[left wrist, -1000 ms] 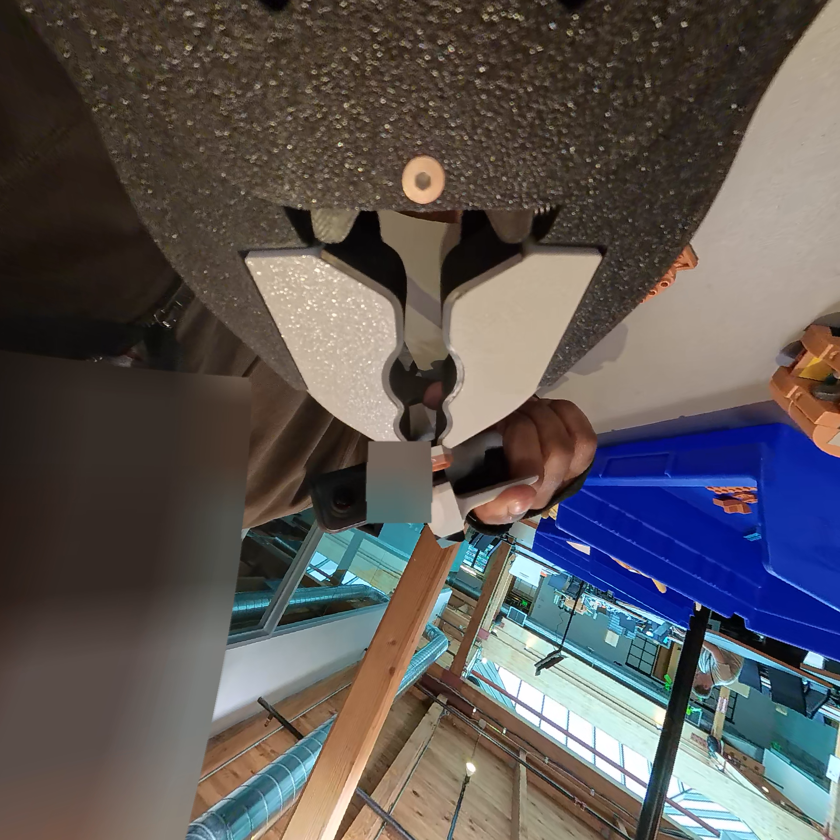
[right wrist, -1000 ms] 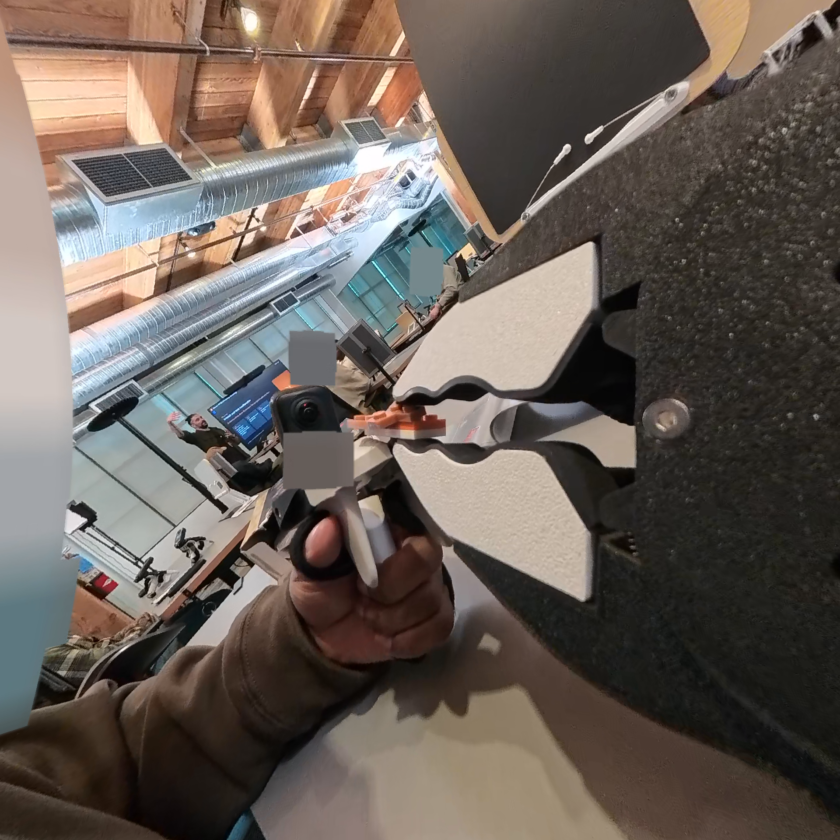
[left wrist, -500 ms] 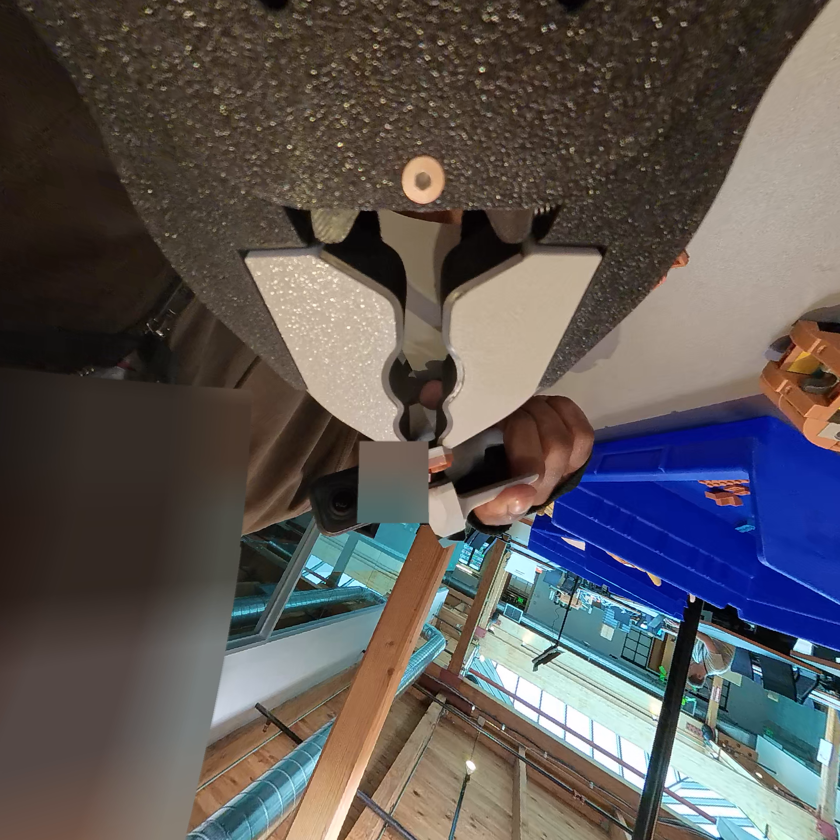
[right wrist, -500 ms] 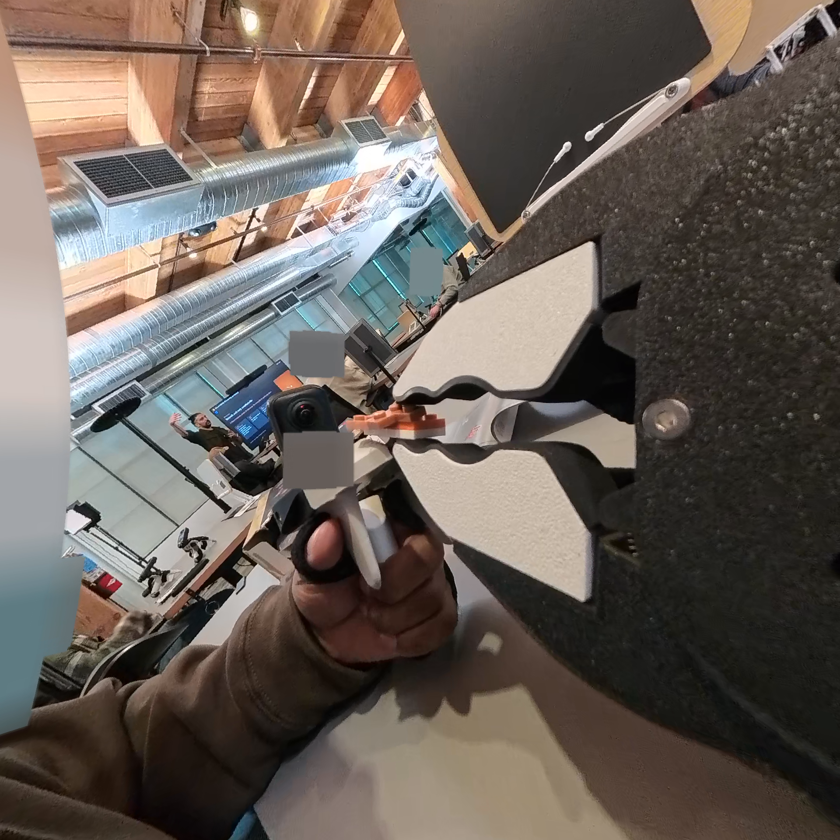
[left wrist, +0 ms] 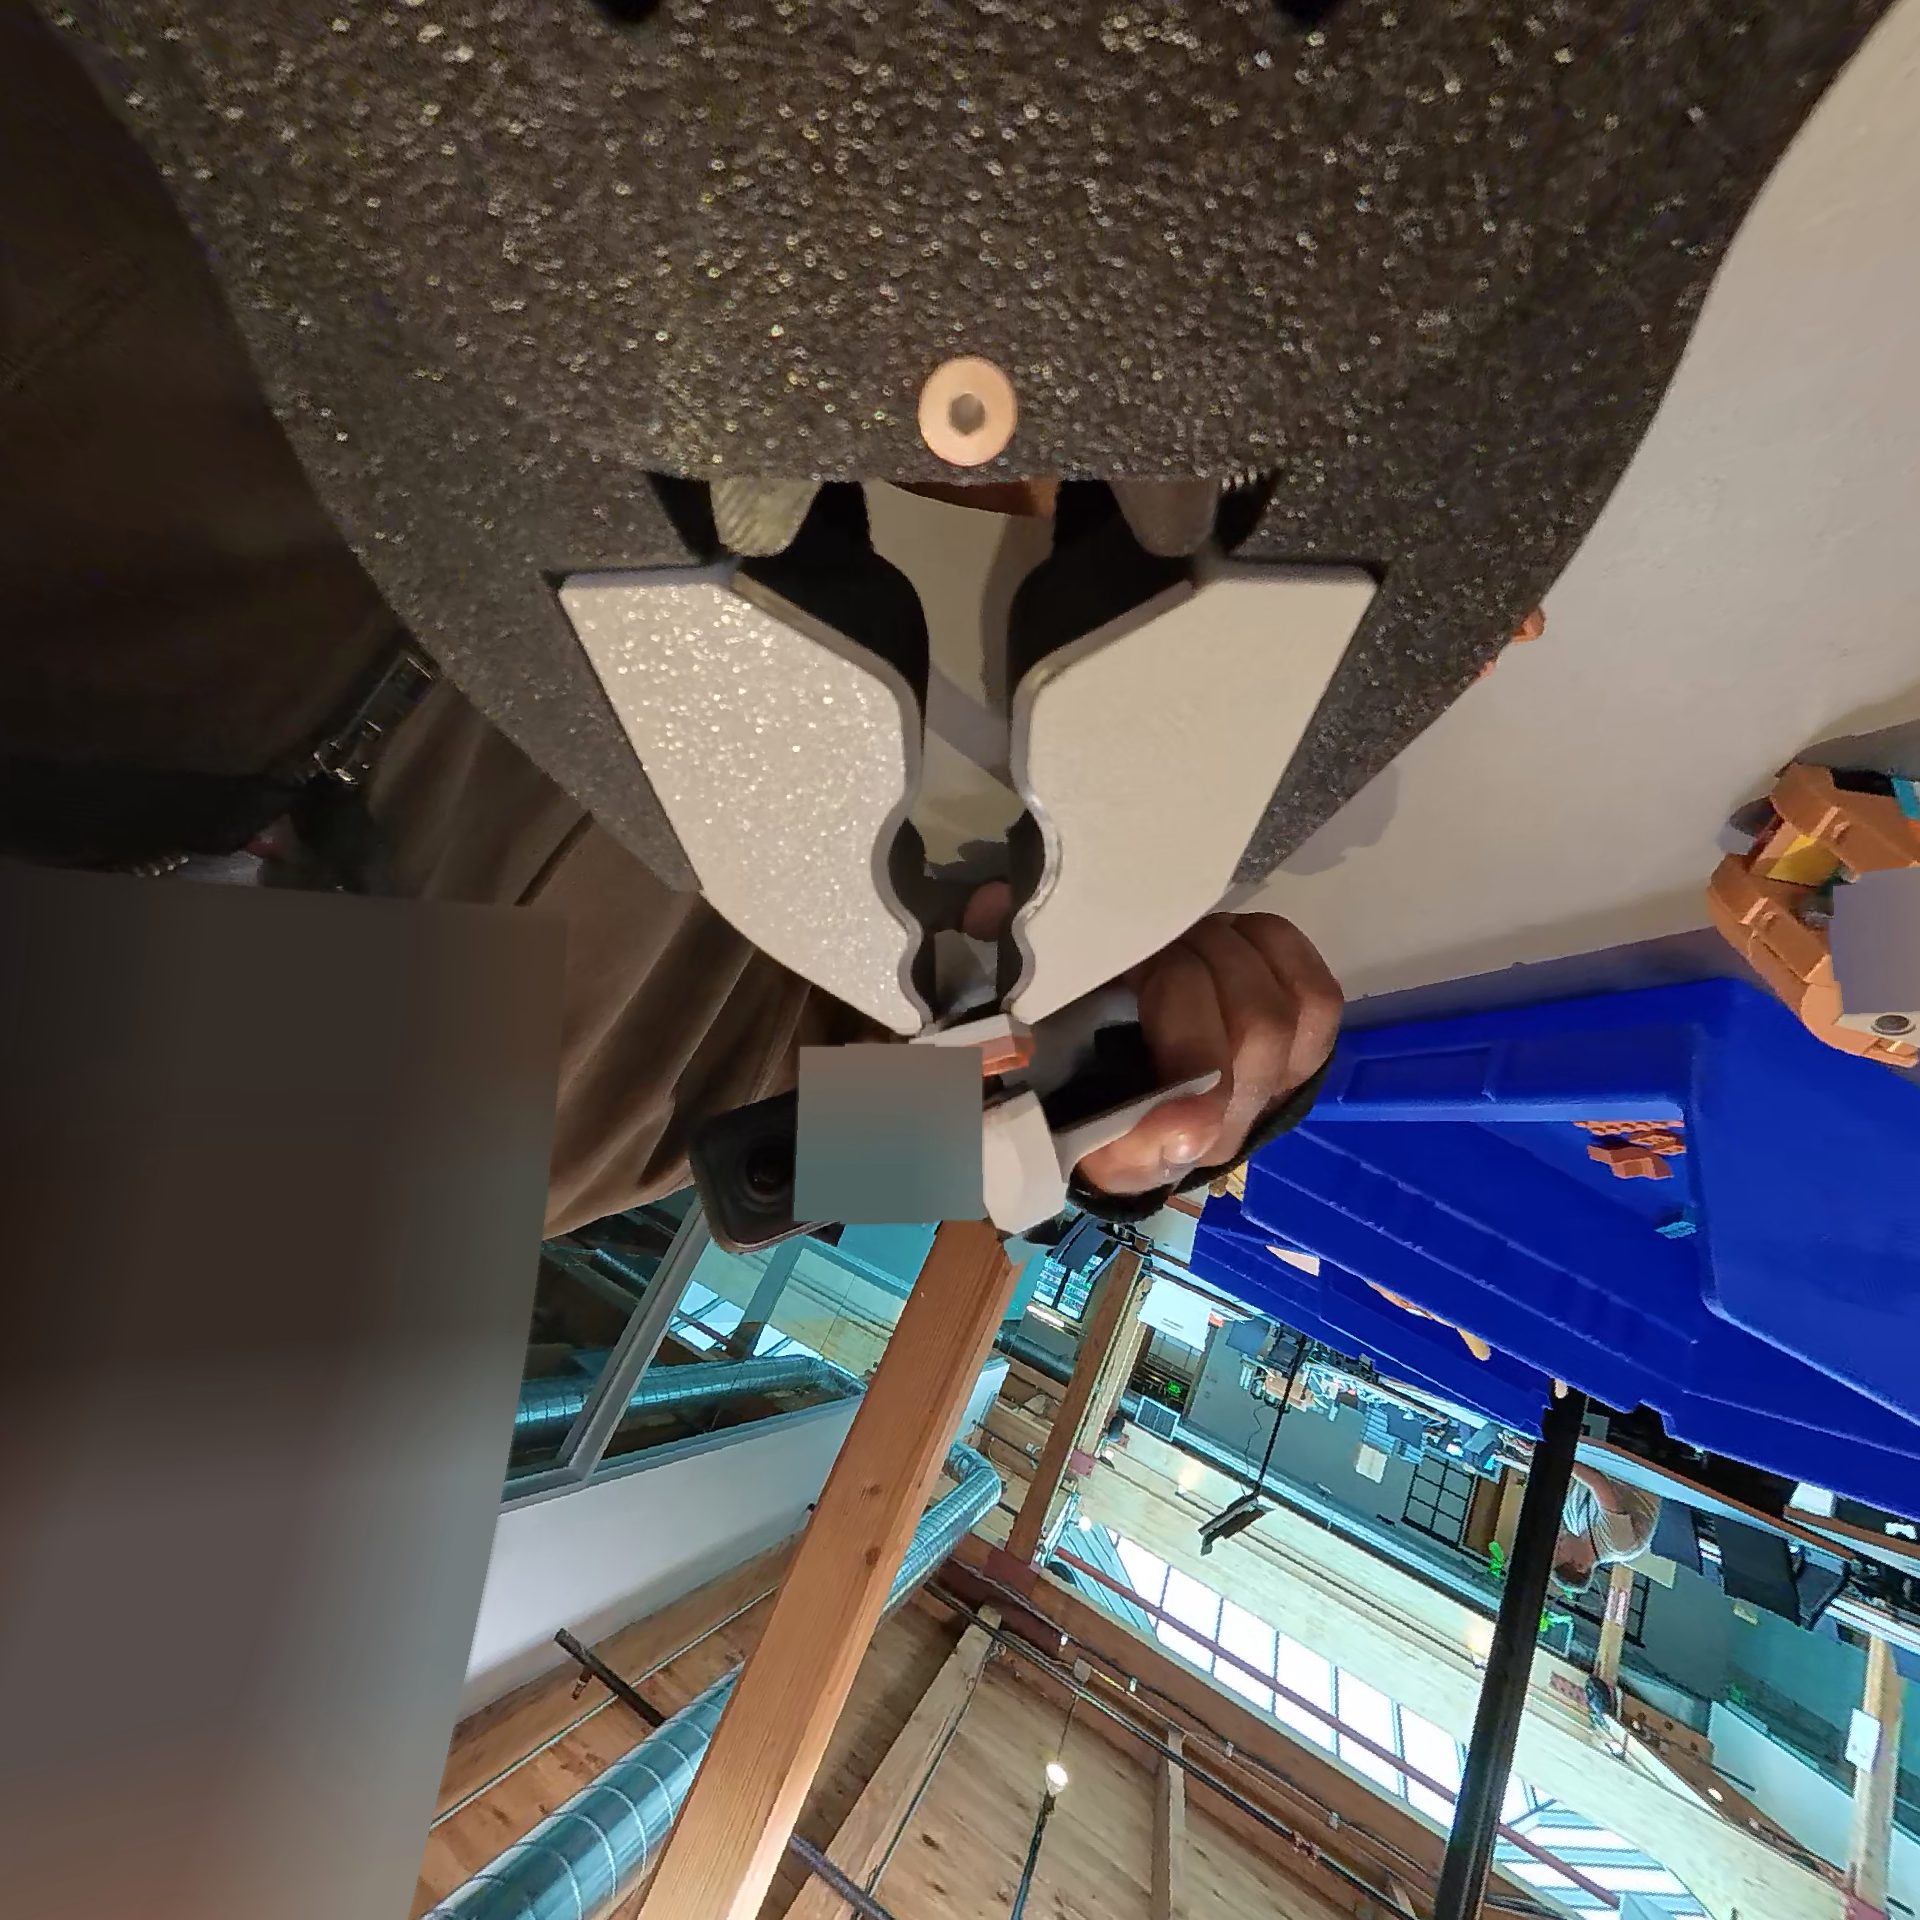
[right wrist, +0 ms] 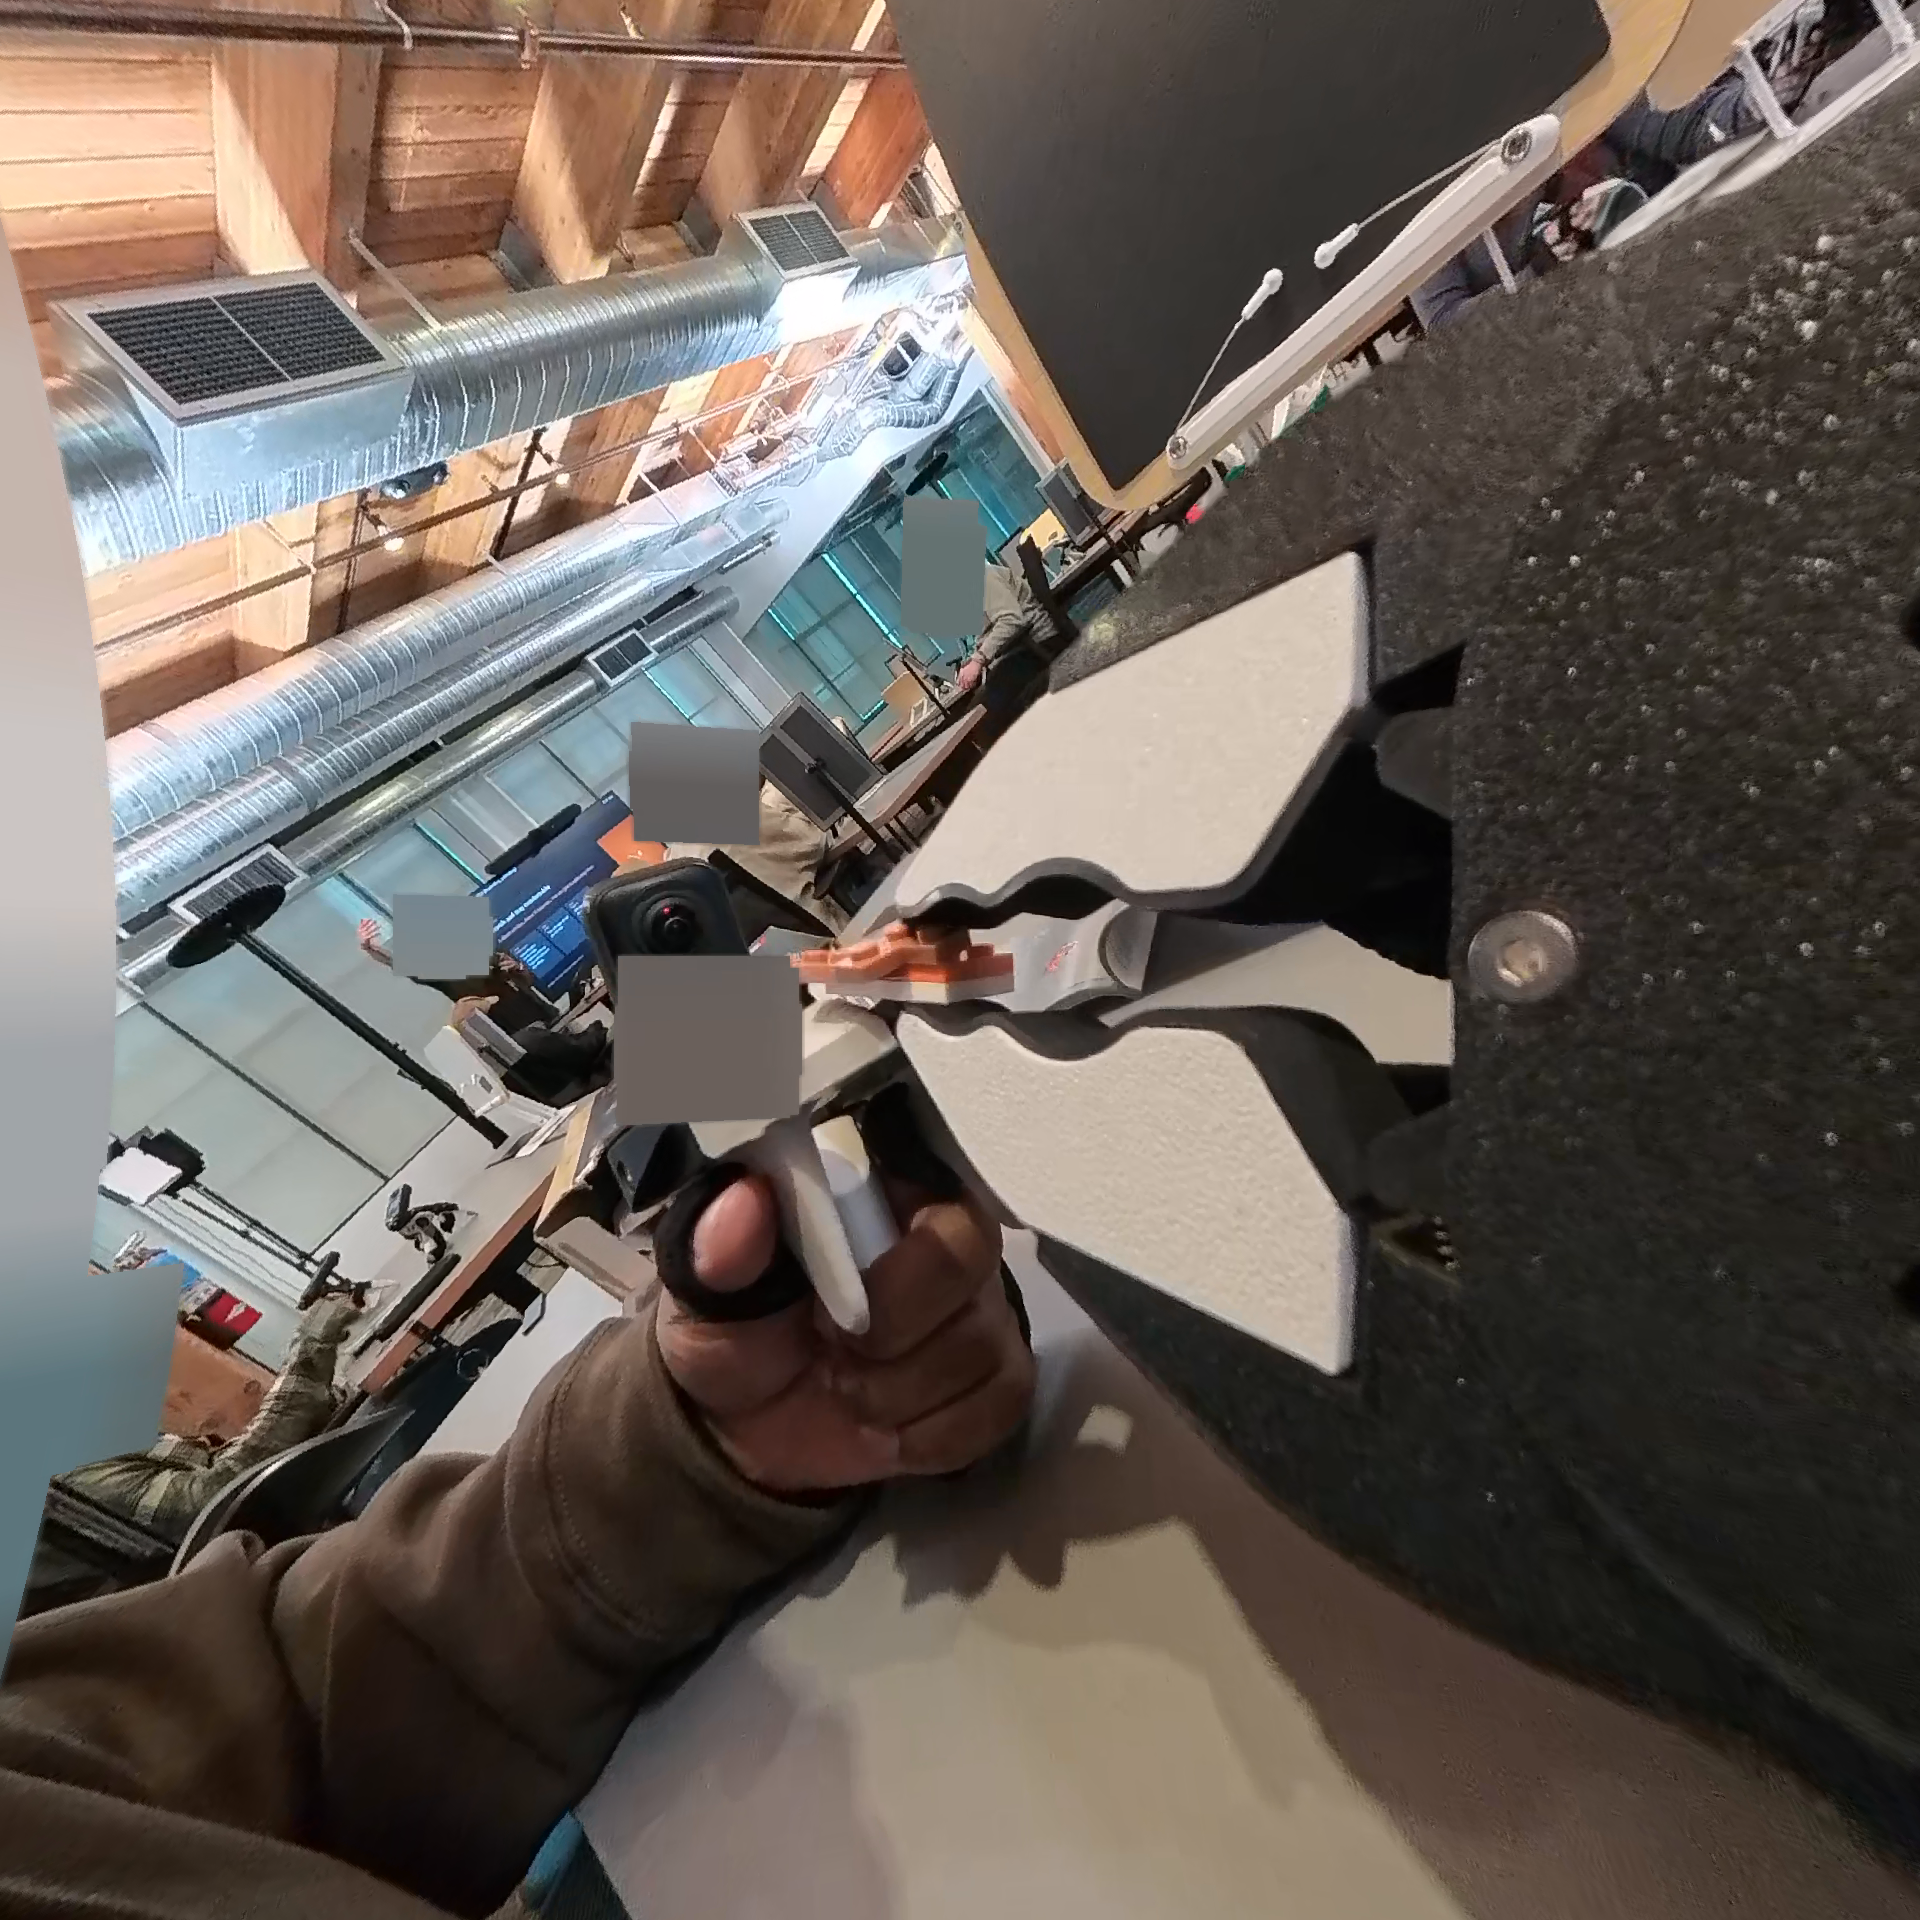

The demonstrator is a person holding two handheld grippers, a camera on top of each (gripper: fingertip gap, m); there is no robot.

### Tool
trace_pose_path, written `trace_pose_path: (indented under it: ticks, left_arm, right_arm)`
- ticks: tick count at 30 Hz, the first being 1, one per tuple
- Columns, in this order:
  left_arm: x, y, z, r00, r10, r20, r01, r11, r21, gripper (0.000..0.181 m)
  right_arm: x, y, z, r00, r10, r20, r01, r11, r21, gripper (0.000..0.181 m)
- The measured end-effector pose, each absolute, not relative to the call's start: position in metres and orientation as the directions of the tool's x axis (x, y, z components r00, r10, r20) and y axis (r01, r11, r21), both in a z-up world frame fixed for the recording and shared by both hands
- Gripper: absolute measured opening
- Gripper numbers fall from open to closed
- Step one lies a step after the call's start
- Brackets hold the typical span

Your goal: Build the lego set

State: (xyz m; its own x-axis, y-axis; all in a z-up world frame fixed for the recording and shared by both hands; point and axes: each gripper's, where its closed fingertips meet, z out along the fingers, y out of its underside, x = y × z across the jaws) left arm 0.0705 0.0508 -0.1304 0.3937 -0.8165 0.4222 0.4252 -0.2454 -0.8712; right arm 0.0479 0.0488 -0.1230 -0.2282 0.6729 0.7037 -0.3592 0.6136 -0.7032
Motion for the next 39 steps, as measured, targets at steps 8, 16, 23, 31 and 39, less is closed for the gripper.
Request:
trace_pose_path:
  ticks: [8,16,23,31,39]
  left_arm:
    - [0.061,0.059,-0.134,0.398,-0.771,0.496,0.445,-0.311,-0.840,0.017]
    - [0.049,0.079,-0.142,0.438,-0.608,0.661,0.527,-0.423,-0.738,0.038]
    - [0.038,0.091,-0.142,0.554,-0.473,0.685,0.579,-0.372,-0.726,0.036]
    - [0.035,0.090,-0.133,0.571,-0.464,0.677,0.596,-0.333,-0.731,0.021]
    - [0.034,0.089,-0.132,0.551,-0.481,0.682,0.606,-0.330,-0.724,0.014]
  right_arm:
    - [0.040,0.060,-0.126,-0.097,0.589,0.802,-0.294,0.753,-0.588,0.013]
    - [0.027,0.091,-0.130,0.144,0.316,0.938,-0.079,0.948,-0.307,0.013]
    - [0.025,0.094,-0.128,0.231,0.099,0.968,0.019,0.994,-0.107,0.013]
    - [0.025,0.083,-0.126,0.274,-0.026,0.962,0.035,0.999,0.017,0.013]
    - [0.026,0.084,-0.125,0.279,-0.028,0.960,0.030,0.999,0.020,0.014]
